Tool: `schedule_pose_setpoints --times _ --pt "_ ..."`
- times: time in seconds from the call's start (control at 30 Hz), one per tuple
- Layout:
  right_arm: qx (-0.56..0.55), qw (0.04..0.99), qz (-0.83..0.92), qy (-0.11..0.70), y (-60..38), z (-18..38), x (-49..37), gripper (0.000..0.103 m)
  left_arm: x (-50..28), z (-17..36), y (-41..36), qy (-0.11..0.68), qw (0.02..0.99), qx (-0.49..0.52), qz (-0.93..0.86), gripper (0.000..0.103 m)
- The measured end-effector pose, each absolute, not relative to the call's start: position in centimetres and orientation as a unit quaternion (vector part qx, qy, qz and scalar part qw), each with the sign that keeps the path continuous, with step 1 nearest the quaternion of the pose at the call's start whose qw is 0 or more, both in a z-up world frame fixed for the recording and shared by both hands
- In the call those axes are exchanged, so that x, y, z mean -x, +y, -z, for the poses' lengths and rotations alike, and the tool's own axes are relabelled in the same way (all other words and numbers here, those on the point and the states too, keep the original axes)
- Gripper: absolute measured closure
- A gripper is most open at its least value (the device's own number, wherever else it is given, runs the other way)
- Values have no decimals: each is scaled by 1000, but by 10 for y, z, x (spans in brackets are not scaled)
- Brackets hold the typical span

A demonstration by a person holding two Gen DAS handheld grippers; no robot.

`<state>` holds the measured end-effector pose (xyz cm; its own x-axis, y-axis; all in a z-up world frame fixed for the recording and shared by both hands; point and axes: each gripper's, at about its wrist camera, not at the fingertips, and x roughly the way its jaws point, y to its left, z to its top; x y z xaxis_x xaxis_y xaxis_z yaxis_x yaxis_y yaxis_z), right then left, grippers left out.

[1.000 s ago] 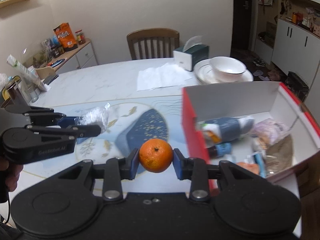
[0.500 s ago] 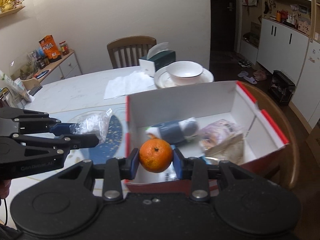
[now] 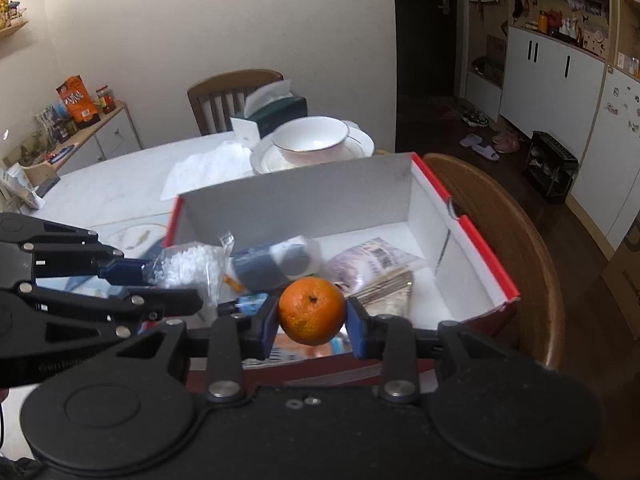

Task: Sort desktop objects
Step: 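Carry the clear bag and tangerine into the red box and open both tools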

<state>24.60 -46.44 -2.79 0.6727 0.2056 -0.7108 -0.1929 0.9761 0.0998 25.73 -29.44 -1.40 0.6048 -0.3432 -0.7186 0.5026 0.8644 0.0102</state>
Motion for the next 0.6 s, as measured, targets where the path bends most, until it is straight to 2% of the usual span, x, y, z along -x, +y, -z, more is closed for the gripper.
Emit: schedule_pose_setpoints --times 0.6 --pt "23 899 -55 434 -507 64 -295 68 -327 63 -329 468 841 -144 232 80"
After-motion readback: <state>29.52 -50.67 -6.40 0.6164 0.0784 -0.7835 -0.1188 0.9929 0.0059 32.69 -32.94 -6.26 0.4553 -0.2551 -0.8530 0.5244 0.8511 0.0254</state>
